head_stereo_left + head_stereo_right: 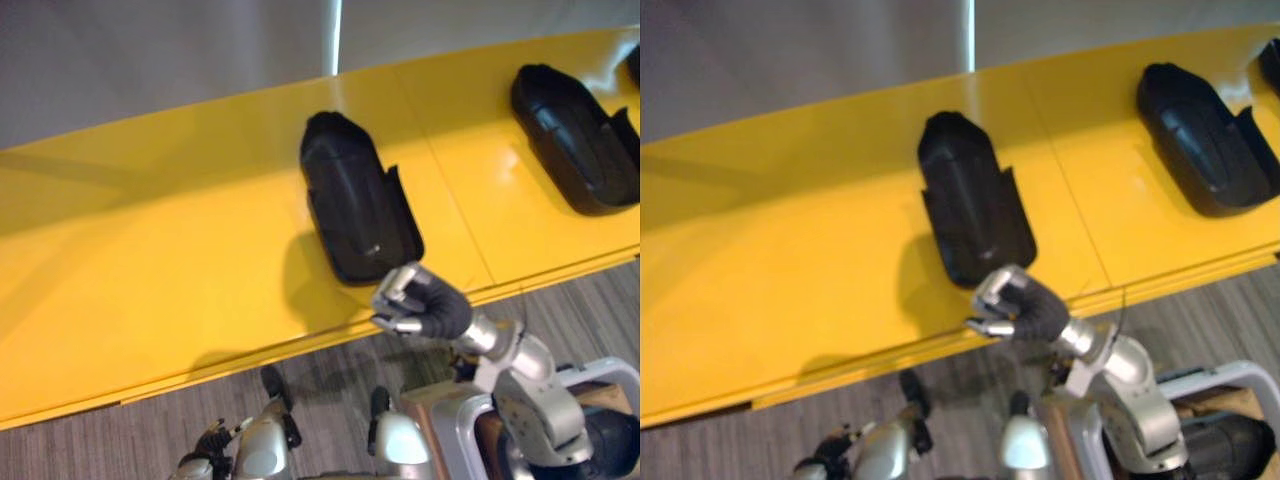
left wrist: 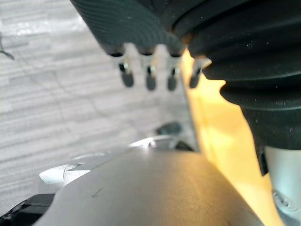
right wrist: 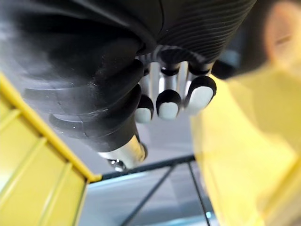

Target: Walk over and take plastic housings, then place them on the shelf

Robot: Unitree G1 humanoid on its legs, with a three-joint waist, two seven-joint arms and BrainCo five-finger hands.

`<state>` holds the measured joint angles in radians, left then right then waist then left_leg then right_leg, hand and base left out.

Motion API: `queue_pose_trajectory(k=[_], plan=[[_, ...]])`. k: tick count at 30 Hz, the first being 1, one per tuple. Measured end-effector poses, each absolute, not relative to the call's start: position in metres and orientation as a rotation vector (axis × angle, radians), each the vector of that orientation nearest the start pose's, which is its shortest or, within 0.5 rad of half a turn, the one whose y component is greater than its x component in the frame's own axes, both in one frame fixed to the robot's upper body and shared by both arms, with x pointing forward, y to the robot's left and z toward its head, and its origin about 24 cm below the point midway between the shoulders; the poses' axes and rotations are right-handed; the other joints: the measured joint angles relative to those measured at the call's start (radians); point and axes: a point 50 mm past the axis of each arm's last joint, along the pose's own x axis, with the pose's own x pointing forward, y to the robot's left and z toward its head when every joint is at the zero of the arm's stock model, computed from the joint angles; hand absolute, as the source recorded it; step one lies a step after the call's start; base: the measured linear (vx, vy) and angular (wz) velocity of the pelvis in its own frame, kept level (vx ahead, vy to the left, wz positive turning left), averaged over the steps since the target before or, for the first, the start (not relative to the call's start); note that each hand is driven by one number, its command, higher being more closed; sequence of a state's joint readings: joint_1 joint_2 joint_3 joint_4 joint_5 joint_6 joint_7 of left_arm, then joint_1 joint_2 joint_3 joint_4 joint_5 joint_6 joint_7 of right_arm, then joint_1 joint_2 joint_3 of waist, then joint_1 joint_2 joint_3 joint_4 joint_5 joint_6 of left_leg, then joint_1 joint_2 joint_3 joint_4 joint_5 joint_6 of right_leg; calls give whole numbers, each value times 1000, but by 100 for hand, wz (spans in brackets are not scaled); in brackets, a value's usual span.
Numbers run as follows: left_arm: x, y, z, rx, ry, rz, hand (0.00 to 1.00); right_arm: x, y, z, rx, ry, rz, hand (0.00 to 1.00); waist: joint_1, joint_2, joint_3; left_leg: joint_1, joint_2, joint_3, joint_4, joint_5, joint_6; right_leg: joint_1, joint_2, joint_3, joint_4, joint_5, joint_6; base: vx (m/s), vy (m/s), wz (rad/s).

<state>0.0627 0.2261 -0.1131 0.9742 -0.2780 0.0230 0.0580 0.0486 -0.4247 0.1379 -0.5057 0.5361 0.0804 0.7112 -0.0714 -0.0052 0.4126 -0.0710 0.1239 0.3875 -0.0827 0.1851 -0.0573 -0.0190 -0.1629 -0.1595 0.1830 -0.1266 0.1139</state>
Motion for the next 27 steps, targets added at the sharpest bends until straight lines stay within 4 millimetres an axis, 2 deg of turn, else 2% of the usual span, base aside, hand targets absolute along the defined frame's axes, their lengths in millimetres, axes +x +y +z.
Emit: queue_pose_trajectory(k=[11, 17, 21, 23, 27], plan=[[122, 223, -147, 29, 1023, 206, 0, 200, -110, 108, 34, -175, 1141, 100, 4, 3, 25, -20, -1, -6, 0, 1, 1, -19, -1, -4, 19, -2, 0, 8, -1, 1], [124, 223, -146, 32, 1015, 209, 0, 211, -110, 100, -25, -146, 1060, 100, 6, 4, 37, -21, -3, -13, 0, 1, 1, -17, -3, -8, 23, -6, 0, 13, -1, 2], [125, 223, -146, 33, 1008, 210, 0, 212, -109, 99, -45, -180, 1026, 100, 5, 4, 37, -19, -3, -16, 0, 1, 1, -20, -4, -10, 35, -13, -3, 0, 0, 0], [125, 223, -146, 33, 1008, 211, 0, 214, -112, 102, -59, -208, 984, 100, 5, 4, 37, -19, -3, -17, 0, 2, 1, -21, -4, -10, 36, -13, -3, 0, 0, 0], [125, 223, -146, 32, 1006, 213, 0, 230, -143, 116, -124, -264, 774, 100, 5, 4, 37, -21, -8, -17, 0, 1, 0, -28, -11, -10, 42, -18, -2, 0, 0, 0]])
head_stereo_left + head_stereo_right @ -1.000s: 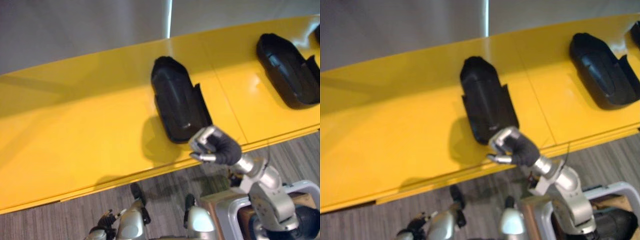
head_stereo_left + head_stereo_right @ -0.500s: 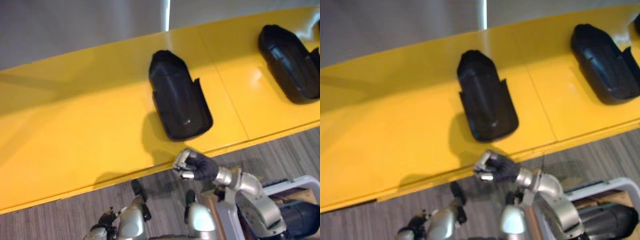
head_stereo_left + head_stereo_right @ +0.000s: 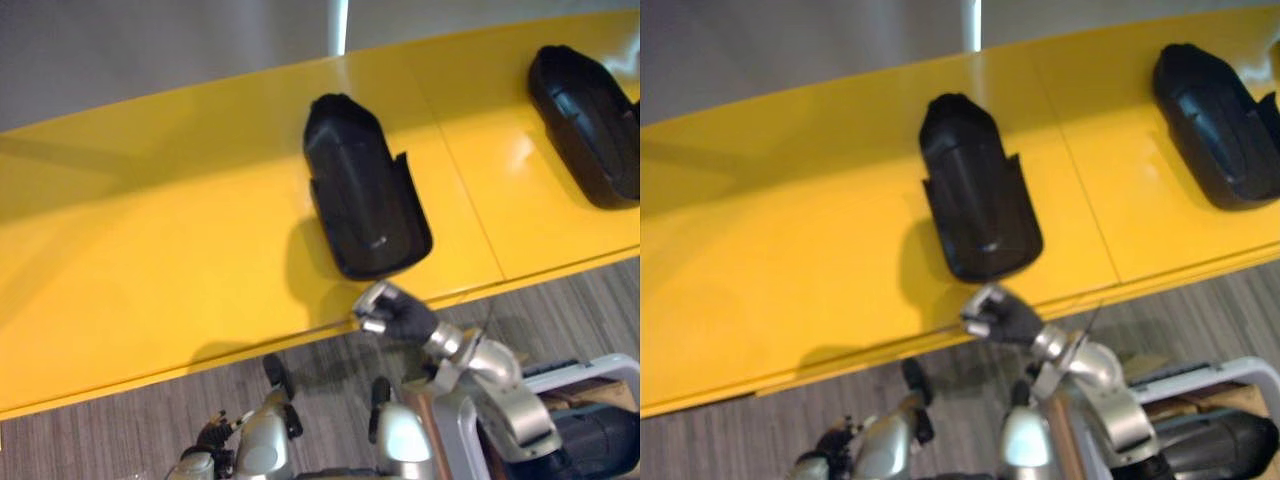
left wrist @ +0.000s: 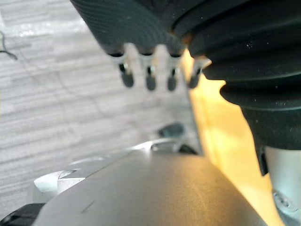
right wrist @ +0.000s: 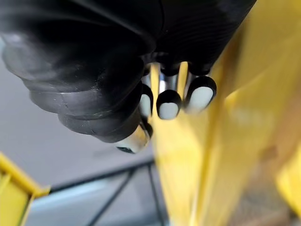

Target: Walk over and take plastic housings, then place them on the shelf

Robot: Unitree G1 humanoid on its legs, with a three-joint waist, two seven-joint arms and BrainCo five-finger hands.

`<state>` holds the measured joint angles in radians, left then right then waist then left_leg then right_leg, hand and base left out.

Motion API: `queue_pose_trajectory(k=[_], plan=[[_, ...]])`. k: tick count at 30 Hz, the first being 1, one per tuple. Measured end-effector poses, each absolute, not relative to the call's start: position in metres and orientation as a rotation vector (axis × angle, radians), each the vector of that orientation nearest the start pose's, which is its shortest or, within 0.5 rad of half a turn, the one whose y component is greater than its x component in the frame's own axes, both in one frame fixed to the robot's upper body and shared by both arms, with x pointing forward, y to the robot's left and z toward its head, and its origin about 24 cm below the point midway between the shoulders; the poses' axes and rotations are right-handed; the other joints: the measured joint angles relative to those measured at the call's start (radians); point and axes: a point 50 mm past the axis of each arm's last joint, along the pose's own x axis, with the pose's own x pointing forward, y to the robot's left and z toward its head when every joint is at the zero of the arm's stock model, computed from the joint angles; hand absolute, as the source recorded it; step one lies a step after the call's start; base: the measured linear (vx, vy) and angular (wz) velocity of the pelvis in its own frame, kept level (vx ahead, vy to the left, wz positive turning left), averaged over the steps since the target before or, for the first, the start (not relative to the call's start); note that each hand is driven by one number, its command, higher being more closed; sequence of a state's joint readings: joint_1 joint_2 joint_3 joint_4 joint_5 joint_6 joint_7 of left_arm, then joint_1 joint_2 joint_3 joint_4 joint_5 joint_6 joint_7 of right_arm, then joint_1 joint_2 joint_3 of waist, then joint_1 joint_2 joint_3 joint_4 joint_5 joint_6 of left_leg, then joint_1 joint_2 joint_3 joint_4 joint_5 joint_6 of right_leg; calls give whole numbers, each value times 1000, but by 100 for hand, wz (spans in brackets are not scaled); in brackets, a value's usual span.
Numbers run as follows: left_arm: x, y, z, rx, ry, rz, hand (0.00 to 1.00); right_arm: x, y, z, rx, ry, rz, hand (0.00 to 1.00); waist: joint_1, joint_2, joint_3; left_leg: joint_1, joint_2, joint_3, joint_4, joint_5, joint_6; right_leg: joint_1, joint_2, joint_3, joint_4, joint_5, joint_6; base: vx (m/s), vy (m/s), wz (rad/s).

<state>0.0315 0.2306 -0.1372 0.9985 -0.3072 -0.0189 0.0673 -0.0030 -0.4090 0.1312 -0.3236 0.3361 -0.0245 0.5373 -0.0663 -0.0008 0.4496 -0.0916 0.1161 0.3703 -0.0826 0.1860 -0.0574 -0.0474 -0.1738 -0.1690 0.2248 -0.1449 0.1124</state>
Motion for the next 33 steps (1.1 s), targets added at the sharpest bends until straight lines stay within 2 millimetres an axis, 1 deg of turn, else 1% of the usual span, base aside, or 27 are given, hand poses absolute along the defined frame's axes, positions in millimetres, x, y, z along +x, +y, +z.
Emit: queue_pose_trajectory(k=[3, 7, 12, 15, 23, 28, 30, 33], plan=[[126, 224, -145, 28, 1000, 216, 0, 233, -157, 120, -148, -276, 699, 100, -1, 0, 0, -1, 0, 0, 0, 1, 1, -1, 0, 1, -1, 0, 0, 0, 0, 0], [128, 224, -143, 25, 986, 218, 0, 234, -168, 124, -169, -282, 651, 100, -2, 0, 0, -1, 1, 1, 0, 1, 2, 1, 2, 1, -4, 1, 0, 40, -12, 0], [130, 225, -142, 15, 972, 230, 0, 231, -180, 138, -199, -336, 593, 100, -4, -4, 3, 2, 1, 1, 0, 1, 2, 13, 3, 0, -9, 2, 1, 32, -7, 1], [131, 225, -141, 11, 966, 233, 0, 230, -180, 143, -208, -358, 594, 100, -4, -5, 3, 3, 1, 1, 0, 0, 1, 14, 3, 0, -10, 2, 1, 0, 0, 0], [134, 225, -140, 5, 954, 235, 0, 230, -178, 146, -205, -372, 643, 100, -4, -5, 3, 4, 0, 0, 0, 0, 2, 15, 2, -1, -9, 2, 1, 0, 0, 0], [133, 225, -140, 5, 955, 235, 0, 236, -170, 152, -212, -396, 697, 100, -2, -4, 3, 3, -1, -5, 0, 0, 2, 18, 0, -11, -9, 1, 1, 0, 0, 2], [134, 225, -140, 5, 955, 235, 0, 237, -163, 150, -209, -388, 744, 100, -2, -3, 4, 3, -2, -10, 0, 1, 2, 24, -1, -18, -10, 1, 1, 13, -2, 7], [134, 225, -140, 5, 955, 234, 0, 240, -161, 146, -200, -355, 750, 100, -1, -3, 4, 3, -4, -24, 0, 1, 2, 32, -1, -27, -11, 0, 0, 15, -1, 12]])
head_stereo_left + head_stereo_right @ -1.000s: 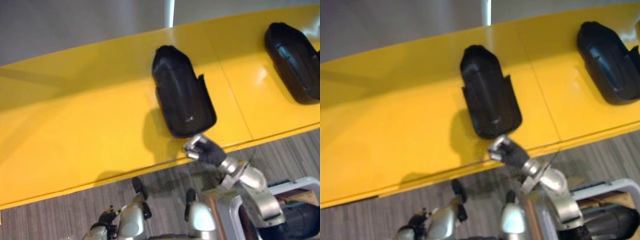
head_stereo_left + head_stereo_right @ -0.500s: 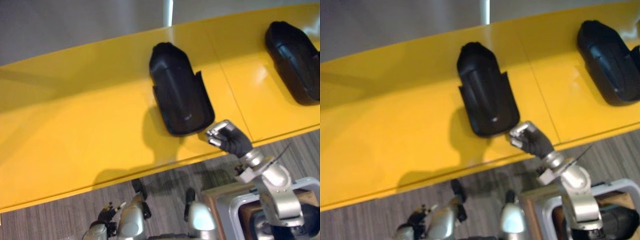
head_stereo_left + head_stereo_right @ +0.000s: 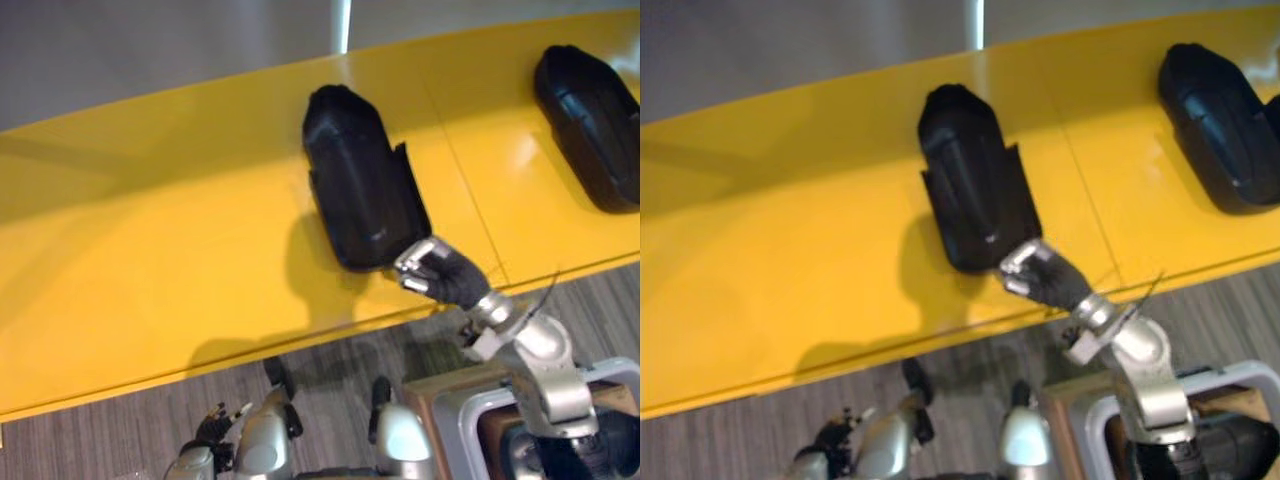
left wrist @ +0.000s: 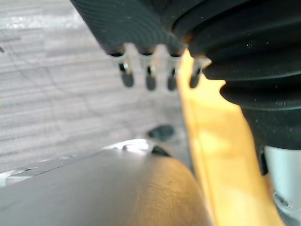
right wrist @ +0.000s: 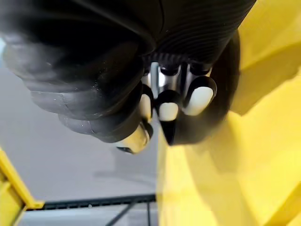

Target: Walk over and take plastic housings, then place them on the shelf

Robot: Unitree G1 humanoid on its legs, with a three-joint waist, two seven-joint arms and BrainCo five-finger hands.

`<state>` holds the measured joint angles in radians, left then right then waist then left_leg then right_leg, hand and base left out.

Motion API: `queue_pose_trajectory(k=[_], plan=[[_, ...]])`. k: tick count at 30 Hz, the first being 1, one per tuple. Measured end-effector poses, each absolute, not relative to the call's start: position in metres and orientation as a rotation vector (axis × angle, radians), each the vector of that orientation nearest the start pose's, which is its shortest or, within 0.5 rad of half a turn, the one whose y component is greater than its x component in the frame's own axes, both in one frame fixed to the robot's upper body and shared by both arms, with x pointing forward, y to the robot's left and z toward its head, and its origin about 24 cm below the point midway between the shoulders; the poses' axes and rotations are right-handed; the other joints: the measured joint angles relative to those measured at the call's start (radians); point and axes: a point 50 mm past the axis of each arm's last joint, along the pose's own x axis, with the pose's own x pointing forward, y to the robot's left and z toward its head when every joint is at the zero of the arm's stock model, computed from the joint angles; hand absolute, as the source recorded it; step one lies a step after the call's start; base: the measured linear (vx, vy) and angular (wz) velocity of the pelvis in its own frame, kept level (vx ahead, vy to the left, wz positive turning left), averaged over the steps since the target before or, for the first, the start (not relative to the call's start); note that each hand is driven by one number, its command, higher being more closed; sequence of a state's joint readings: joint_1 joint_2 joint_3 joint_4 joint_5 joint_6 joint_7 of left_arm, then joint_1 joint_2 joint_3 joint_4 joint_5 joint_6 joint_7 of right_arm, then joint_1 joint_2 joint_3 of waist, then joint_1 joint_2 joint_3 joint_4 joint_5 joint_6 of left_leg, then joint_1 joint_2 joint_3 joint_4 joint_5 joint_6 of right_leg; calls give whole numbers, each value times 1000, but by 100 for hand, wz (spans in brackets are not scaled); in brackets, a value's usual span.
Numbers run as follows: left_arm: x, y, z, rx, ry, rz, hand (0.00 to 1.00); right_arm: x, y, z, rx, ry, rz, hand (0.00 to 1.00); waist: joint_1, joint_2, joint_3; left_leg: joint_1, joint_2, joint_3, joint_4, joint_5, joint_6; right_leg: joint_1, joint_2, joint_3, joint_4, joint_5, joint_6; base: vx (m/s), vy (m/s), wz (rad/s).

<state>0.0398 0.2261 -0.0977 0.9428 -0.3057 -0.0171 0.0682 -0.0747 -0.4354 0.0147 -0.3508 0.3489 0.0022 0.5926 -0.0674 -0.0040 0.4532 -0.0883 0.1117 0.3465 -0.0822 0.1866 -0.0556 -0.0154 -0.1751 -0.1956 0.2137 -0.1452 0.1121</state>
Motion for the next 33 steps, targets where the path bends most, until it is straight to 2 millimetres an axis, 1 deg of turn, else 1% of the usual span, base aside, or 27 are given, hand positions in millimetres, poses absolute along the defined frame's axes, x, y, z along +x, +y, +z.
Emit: queue_pose_trajectory(k=[7, 14, 31, 33], plan=[[133, 224, -140, 4, 959, 232, 0, 250, -158, 148, -201, -361, 737, 100, 1, 1, 0, 0, 0, -6, 0, 0, 0, 0, 0, -7, 4, -2, 0, 0, 0, 1], [134, 224, -140, 4, 958, 231, 0, 254, -155, 149, -207, -366, 745, 100, 3, 4, 2, -1, 0, -9, 0, 1, 0, 0, 0, -12, 6, -3, 0, 0, 0, 0], [137, 223, -138, 9, 940, 227, 0, 259, -161, 148, -230, -398, 659, 100, 9, 4, 2, 6, -1, -13, 0, 1, -1, 16, 0, -19, 3, -3, -1, 0, 0, 0], [138, 222, -137, 6, 930, 236, 0, 260, -165, 148, -235, -406, 629, 100, 15, 5, 2, 20, -1, -15, -1, 0, -1, 28, 0, -21, -1, -5, -1, 0, 0, 0]])
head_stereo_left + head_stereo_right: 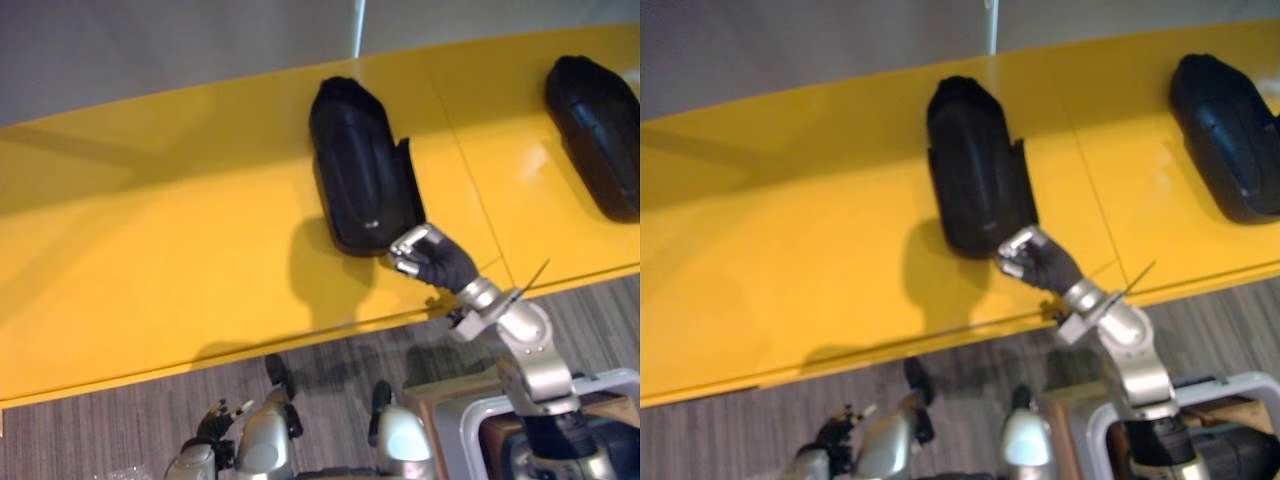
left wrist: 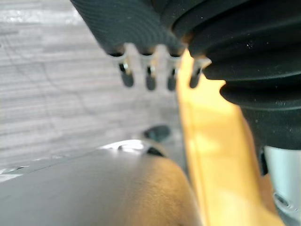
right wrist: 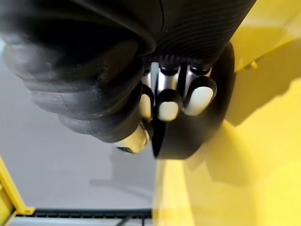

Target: Walk over and take plastic housings, then place them on the shelf

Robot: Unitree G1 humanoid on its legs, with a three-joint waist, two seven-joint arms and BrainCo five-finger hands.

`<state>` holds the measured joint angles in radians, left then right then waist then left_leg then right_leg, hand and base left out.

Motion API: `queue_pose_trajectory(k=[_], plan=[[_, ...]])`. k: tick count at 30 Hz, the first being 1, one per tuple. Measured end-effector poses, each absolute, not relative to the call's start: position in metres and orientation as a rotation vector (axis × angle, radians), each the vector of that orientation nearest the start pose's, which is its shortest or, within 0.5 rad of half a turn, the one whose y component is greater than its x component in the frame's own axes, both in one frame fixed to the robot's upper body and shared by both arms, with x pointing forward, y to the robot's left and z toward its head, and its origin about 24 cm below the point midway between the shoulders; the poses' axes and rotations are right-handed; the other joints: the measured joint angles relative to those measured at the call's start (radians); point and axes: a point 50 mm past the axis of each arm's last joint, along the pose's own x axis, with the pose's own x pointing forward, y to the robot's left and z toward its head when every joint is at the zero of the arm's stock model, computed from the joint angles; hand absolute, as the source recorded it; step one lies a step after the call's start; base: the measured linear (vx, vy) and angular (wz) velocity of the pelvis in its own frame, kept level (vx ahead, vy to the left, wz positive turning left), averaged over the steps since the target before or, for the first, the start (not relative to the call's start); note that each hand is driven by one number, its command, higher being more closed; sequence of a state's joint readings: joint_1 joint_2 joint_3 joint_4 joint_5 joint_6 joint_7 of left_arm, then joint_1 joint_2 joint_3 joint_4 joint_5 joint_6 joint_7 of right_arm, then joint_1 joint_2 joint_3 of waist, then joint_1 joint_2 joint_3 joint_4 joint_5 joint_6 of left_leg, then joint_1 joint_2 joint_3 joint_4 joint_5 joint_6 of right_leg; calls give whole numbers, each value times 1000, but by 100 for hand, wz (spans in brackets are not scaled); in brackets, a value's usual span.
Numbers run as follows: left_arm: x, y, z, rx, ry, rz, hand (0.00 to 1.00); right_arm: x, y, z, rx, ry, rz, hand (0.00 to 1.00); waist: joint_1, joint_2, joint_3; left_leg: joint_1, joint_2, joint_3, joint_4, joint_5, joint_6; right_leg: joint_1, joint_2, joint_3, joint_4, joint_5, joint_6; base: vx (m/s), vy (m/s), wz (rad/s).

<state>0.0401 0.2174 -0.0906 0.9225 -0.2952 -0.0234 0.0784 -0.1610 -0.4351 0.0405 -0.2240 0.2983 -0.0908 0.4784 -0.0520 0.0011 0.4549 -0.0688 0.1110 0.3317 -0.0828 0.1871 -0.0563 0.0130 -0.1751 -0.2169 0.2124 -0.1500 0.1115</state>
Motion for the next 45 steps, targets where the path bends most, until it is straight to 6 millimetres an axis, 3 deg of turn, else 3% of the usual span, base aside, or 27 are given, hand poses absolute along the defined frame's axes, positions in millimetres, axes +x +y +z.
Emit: queue_pose_trajectory(k=[2, 4, 5, 7, 12, 17, 19, 22, 27, 33, 34, 36, 40, 42, 45], plan=[[139, 222, -137, 8, 918, 249, 0, 260, -170, 153, -242, -436, 601, 100, 0, 1, 0, 1, 0, -4, 0, 0, 0, 6, 1, -4, -5, 0, 0, 8, -8, 6], [140, 222, -136, 6, 894, 281, 0, 255, -183, 172, -264, -534, 524, 100, 0, 0, -3, 3, 0, -8, -1, 0, 0, 18, 2, -7, -21, 2, 3, 10, 2, 6], [140, 222, -136, 2, 890, 289, 0, 252, -186, 179, -271, -571, 502, 0, 0, -1, -5, 4, 0, -10, -1, 0, 0, 24, 3, -8, -27, 4, 5, 40, -2, 5], [136, 221, -137, -12, 893, 337, 0, 243, -196, 201, -291, -696, 416, 0, -4, -7, -50, 6, 0, -12, -1, 0, 0, 42, 3, -16, -50, 12, 13, 81, -14, 7], [128, 214, -139, -30, 892, 387, 0, 234, -227, 223, -253, -839, 107, 0, -13, -41, -176, 21, -1, -17, -6, -9, -10, 86, 12, -27, -106, 27, 15, 78, -19, 4], [122, 202, -143, -68, 916, 419, 0, 221, -260, 224, -219, -881, -181, 0, -19, -43, -232, 52, 18, -10, -9, -13, -16, 111, 27, -13, -119, 39, 6, -18, -18, -11], [113, 202, -147, -107, 942, 466, 0, 217, -271, 209, -203, -819, -284, 0, -20, -37, -254, 55, 26, -6, -9, -17, -23, 110, 35, -4, -123, 44, 1, -61, -9, -14], [92, 207, -152, -114, 1005, 542, 0, 210, -286, 163, -118, -630, -436, 0, -22, -28, -270, 68, 38, 6, -9, -19, -27, 111, 44, 7, -129, 41, -12, -95, 3, -17], [88, 212, -152, 104, 1018, 445, 0, 186, -289, 73, 10, -255, -651, 0, -44, -14, -284, 72, 41, 13, -9, -15, -31, 109, 51, 28, -132, 35, -12, -41, 2, -7], [84, 221, -152, 171, 1036, 403, 0, 158, -300, 26, 11, -61, -1078, 0, -45, -21, -289, 87, 36, 65, -9, -27, -26, 94, 43, 75, -139, 42, -1, 49, 14, -22], [81, 221, -154, 159, 1060, 410, 0, 145, -306, 17, 19, -25, -1206, 0, -47, -25, -291, 89, 32, 70, -9, -28, -27, 94, 39, 81, -144, 49, 1, 89, 8, -13], [80, 221, -154, 173, 1066, 393, 0, 131, -311, 6, 24, 21, -1304, 0, -47, -29, -289, 94, 31, 87, -8, -33, -29, 94, 36, 86, -150, 58, 6, 93, 3, -16], [79, 222, -155, 195, 1078, 373, 0, 118, -305, -25, 64, 166, -1314, 0, -53, -33, -286, 122, 28, 98, -8, -42, -36, 121, 34, 93, -159, 62, 8, 99, -14, -11], [83, 221, -154, 212, 1070, 349, 0, 113, -295, -51, 95, 296, -1255, 0, -51, -30, -287, 128, 28, 99, -9, -45, -39, 130, 34, 92, -167, 62, 8, 48, -16, -2], [89, 218, -154, 196, 1059, 345, 0, 116, -278, -71, 154, 385, -1175, 0, -43, -25, -287, 128, 25, 94, -9, -46, -39, 135, 30, 84, -170, 62, 8, 4, -1, 4]])
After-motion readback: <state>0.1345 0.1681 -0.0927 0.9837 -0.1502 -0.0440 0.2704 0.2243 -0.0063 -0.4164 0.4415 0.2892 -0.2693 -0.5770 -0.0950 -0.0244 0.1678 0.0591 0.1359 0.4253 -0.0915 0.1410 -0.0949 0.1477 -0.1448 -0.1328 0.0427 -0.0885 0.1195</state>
